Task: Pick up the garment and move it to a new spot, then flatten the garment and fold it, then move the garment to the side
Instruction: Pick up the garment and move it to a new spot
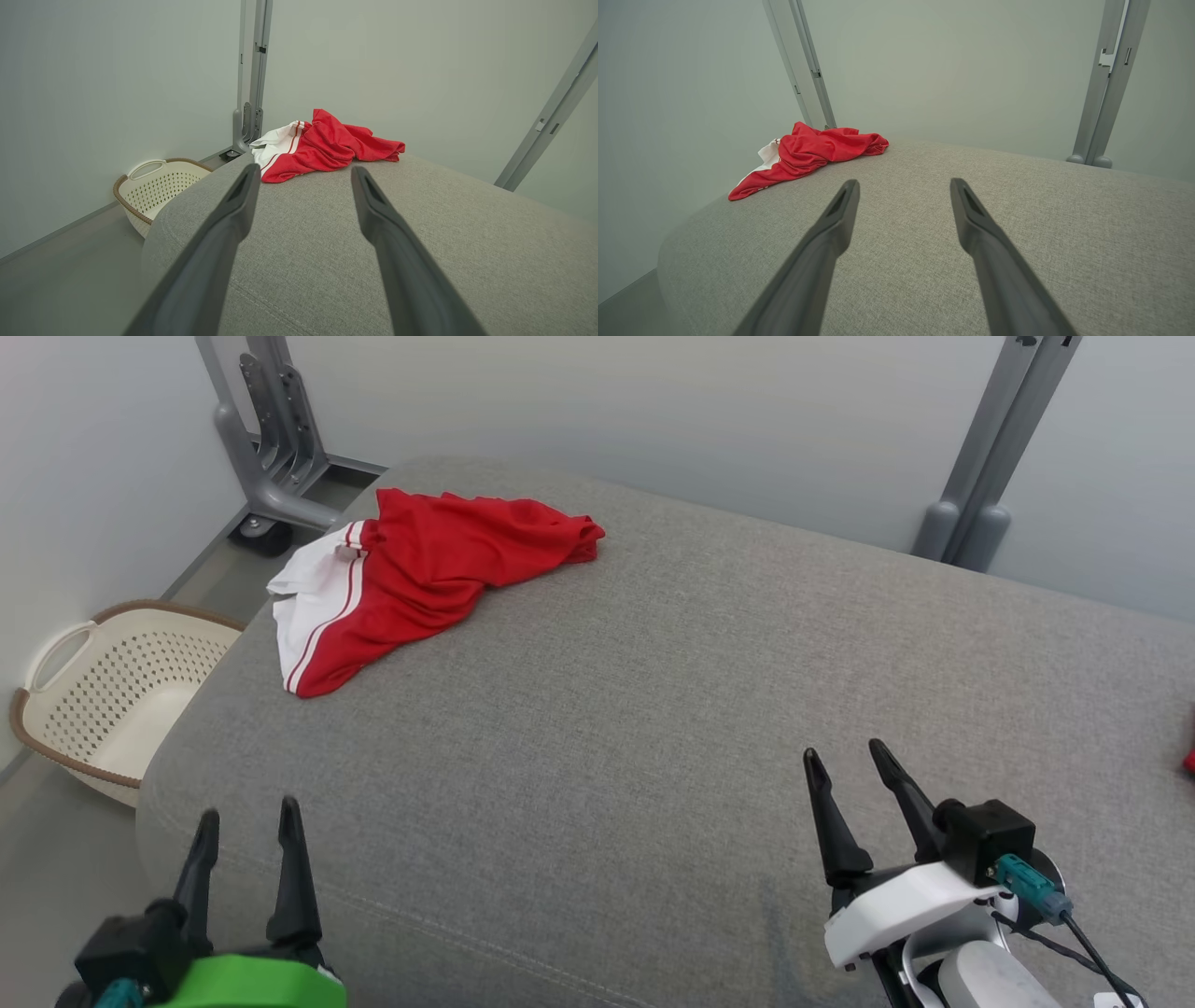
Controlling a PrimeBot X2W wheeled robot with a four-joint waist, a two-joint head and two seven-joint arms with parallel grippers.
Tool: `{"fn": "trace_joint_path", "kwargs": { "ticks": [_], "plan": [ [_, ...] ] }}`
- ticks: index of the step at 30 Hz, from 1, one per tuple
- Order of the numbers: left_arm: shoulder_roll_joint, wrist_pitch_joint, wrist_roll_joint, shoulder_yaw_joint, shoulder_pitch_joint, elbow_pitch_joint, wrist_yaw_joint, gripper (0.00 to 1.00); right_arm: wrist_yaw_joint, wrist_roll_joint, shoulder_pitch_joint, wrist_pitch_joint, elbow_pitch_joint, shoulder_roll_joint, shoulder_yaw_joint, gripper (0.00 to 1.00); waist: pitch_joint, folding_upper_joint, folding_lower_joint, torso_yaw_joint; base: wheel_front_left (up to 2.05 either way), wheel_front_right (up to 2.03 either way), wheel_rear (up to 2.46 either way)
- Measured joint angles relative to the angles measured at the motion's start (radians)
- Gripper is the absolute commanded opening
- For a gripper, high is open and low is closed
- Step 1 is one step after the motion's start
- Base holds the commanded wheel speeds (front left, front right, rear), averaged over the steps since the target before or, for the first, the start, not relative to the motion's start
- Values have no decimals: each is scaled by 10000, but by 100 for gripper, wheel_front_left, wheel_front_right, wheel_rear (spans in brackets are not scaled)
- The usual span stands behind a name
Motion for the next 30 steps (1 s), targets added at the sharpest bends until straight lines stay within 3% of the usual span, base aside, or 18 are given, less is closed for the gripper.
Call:
{"fn": "trace_joint_path", "kwargs": {
  "ticks": [6,10,22,27,30],
  "plan": [
    [410,715,-113,-82,-1652,-477,-410,100,-6,-138,-30,33,-238,-272,-125,100,370,0,0,-249,0,0,0],
    [717,1432,-353,180,-2904,-397,-431,100,-23,-291,-234,132,-476,-454,-236,100,683,0,0,-485,0,0,0],
    [2150,4199,-1285,1751,-6294,1417,-326,100,-105,-913,-1081,527,-1643,-1248,-805,100,1814,0,0,-1606,0,0,0],
    [2311,5179,-2033,2320,-7168,2211,-257,100,-176,-1055,-1087,740,-2061,-1546,-1116,100,2389,0,0,-2182,0,0,0],
    [2723,5519,-2008,2654,-7465,2568,-232,100,-176,-1074,-1111,838,-2301,-1592,-1147,100,2749,0,0,-2542,0,0,0]
  ]
}}
